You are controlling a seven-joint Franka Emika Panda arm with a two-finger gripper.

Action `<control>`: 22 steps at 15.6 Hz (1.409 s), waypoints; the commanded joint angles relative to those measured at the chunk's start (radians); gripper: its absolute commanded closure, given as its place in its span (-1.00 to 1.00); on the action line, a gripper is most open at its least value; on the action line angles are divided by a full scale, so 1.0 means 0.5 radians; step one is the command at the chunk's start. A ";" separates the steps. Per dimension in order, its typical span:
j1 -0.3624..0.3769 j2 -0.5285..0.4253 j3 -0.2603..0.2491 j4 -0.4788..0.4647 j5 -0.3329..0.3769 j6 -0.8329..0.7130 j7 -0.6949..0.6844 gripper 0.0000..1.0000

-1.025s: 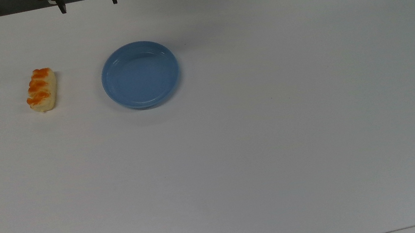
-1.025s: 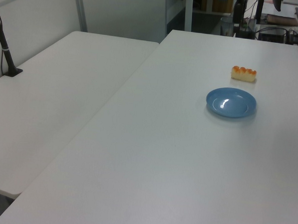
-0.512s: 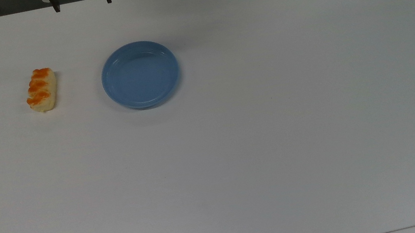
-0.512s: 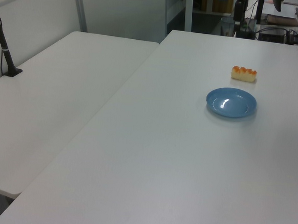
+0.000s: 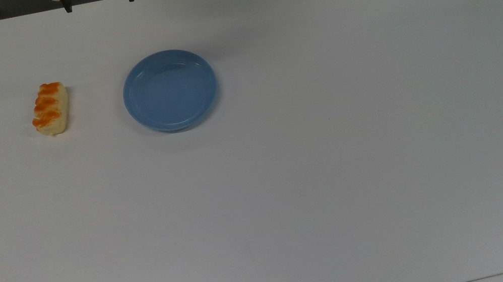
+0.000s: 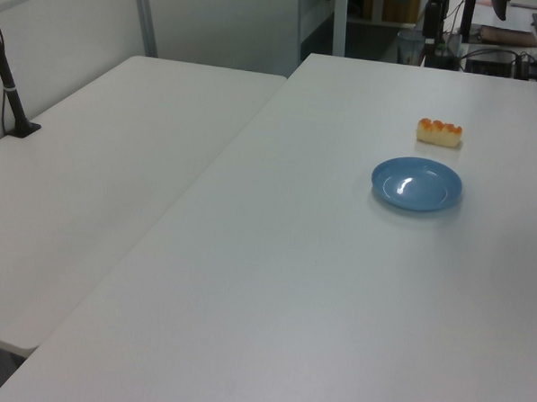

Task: Put the bread on a plate

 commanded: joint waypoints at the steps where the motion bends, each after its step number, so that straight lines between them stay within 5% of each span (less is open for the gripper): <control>1: -0.004 -0.020 -0.011 0.021 0.025 -0.060 0.019 -1.00; 22: 0.014 0.096 0.001 -0.012 0.028 0.145 0.016 -1.00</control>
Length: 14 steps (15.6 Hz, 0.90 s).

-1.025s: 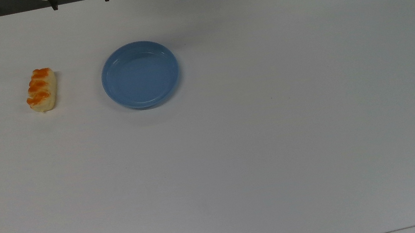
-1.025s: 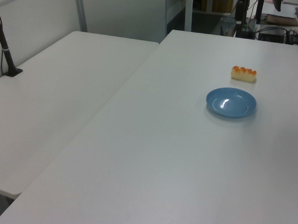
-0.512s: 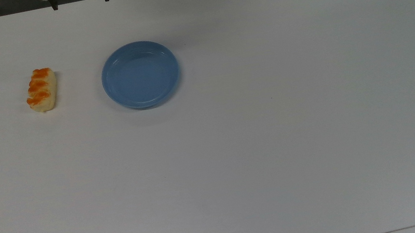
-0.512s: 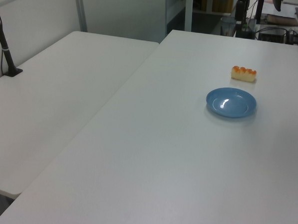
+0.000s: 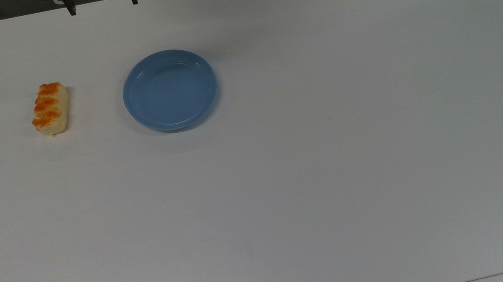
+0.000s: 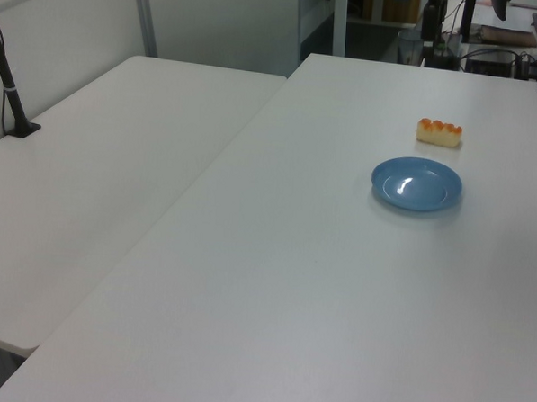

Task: Put the bread on a plate
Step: 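Move the open gripper over the orange-topped bread roll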

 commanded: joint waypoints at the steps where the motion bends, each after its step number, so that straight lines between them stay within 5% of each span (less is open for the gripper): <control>1: 0.009 0.102 -0.018 -0.039 0.026 0.210 0.016 -1.00; 6: 0.003 0.206 -0.104 -0.155 0.023 0.379 0.000 -1.00; 14: 0.024 0.249 -0.570 -0.509 0.023 0.860 -0.413 -1.00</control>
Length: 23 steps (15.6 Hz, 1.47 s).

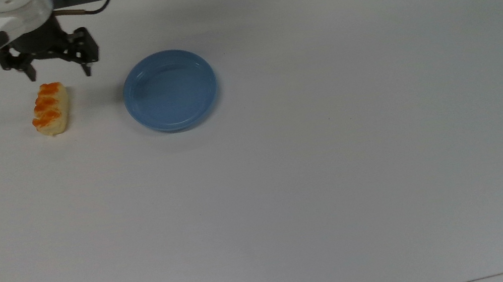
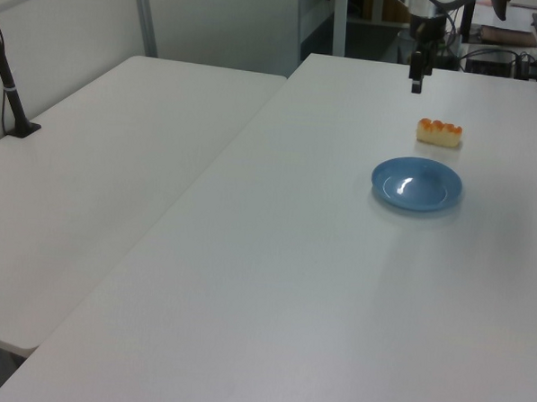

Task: Put the bread on a plate
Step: 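Move the open gripper over the orange-topped bread roll, then lower the gripper and close it on the bread roll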

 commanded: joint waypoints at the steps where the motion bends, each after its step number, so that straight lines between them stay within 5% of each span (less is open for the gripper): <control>1: 0.032 -0.015 -0.206 -0.215 0.023 0.281 -0.219 -1.00; 12: -0.008 0.286 -0.298 -0.338 0.026 0.579 -0.332 -0.99; 19: -0.011 0.363 -0.298 -0.381 0.026 0.662 -0.338 -0.10; 23: 0.004 0.351 -0.289 -0.372 0.029 0.637 -0.314 0.04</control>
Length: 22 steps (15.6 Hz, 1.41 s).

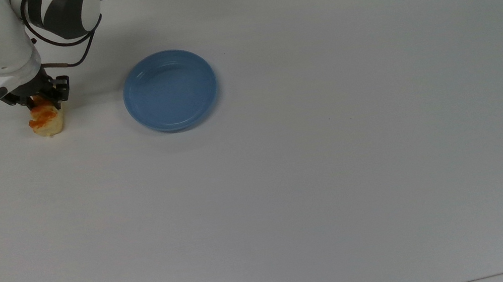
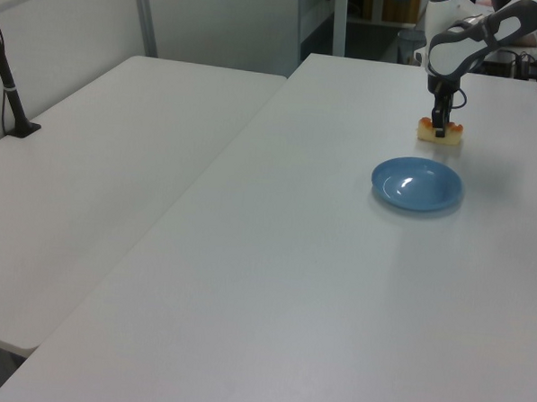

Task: Put the bread on a plate
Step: 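Lower the gripper and close it on the bread roll, then lift the bread roll and carry it over the blue plate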

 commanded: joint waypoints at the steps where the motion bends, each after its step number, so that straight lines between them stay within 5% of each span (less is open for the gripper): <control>1: 0.036 -0.051 -0.005 -0.035 0.029 0.032 -0.022 0.05; 8: 0.174 -0.217 0.118 0.195 0.324 -0.361 0.085 0.04; 13: 0.208 -0.241 0.391 0.208 0.312 -0.452 0.368 0.04; 19: 0.294 -0.241 0.489 0.190 0.287 -0.639 0.466 0.04; 22: 0.306 -0.244 0.569 0.095 0.140 -0.714 0.493 0.04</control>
